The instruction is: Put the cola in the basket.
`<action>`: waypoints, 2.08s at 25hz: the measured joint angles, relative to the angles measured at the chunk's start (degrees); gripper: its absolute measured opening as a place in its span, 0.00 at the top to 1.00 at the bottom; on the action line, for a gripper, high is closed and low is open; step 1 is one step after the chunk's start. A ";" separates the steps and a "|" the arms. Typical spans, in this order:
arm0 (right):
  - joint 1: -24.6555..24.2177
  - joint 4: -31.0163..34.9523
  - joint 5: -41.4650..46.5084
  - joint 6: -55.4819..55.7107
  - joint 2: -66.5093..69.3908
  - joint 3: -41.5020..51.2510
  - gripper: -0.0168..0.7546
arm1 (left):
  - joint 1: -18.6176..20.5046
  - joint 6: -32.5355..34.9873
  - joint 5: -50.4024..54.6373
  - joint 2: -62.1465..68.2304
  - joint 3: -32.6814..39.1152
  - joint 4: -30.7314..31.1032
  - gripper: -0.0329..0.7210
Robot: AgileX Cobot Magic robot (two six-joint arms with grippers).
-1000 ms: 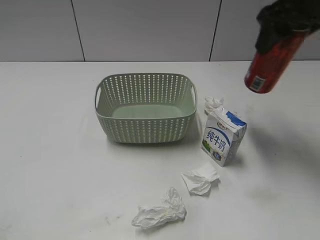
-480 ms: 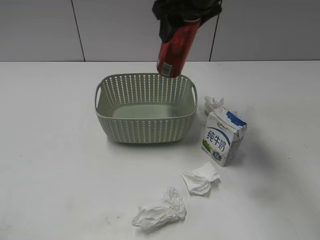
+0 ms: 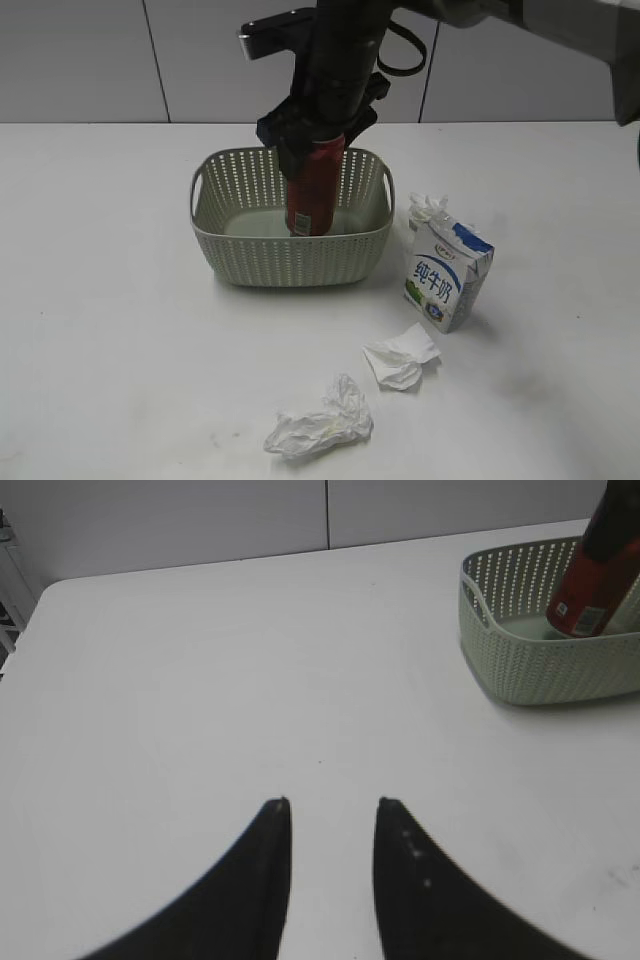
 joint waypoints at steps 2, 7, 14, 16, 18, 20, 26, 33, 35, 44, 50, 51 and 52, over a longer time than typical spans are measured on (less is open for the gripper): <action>0.00 -0.40 0.34 0.00 0.97 0.00 0.31 | 0.00 0.00 0.00 0.00 0.00 0.00 0.65; 0.00 -0.19 0.91 0.00 1.81 0.00 0.31 | 0.00 0.00 0.00 0.00 0.00 0.00 0.65; 0.00 -0.06 1.09 0.18 1.81 -0.06 0.25 | 0.00 0.00 0.00 0.00 0.00 0.00 0.65; 0.00 0.00 1.37 0.70 1.81 -0.93 0.19 | 0.00 0.00 0.00 0.00 0.00 0.00 0.65; 0.00 0.06 1.71 1.26 1.81 -2.07 0.16 | 0.00 0.00 0.00 0.00 0.00 0.00 0.65; 0.00 0.06 2.20 1.47 1.81 -3.79 0.15 | 0.00 0.00 0.00 0.00 0.00 0.00 0.65; 0.00 0.06 4.54 2.34 1.75 -10.40 0.15 | 0.00 0.00 0.00 0.00 0.00 0.00 0.65; -1.75 0.22 4.65 5.38 0.47 -16.24 0.16 | 0.00 0.00 0.00 0.00 0.00 0.00 0.65; -3.83 0.38 4.65 6.01 -0.59 -16.25 0.17 | 0.00 0.00 0.00 0.00 0.00 0.00 0.65; -18.74 2.74 4.75 6.78 -8.55 -12.12 0.20 | 0.00 0.00 0.00 0.00 0.00 0.00 0.65; -28.96 3.01 4.75 6.72 -15.69 -3.49 0.21 | 0.00 0.00 0.00 0.00 0.00 0.00 0.65; -30.39 3.01 4.75 6.39 -17.22 -1.53 0.21 | 0.00 0.00 0.00 0.00 0.00 0.00 0.65; -31.51 2.95 4.70 6.11 -18.60 0.62 0.21 | 0.00 0.00 0.00 0.00 0.00 0.00 0.65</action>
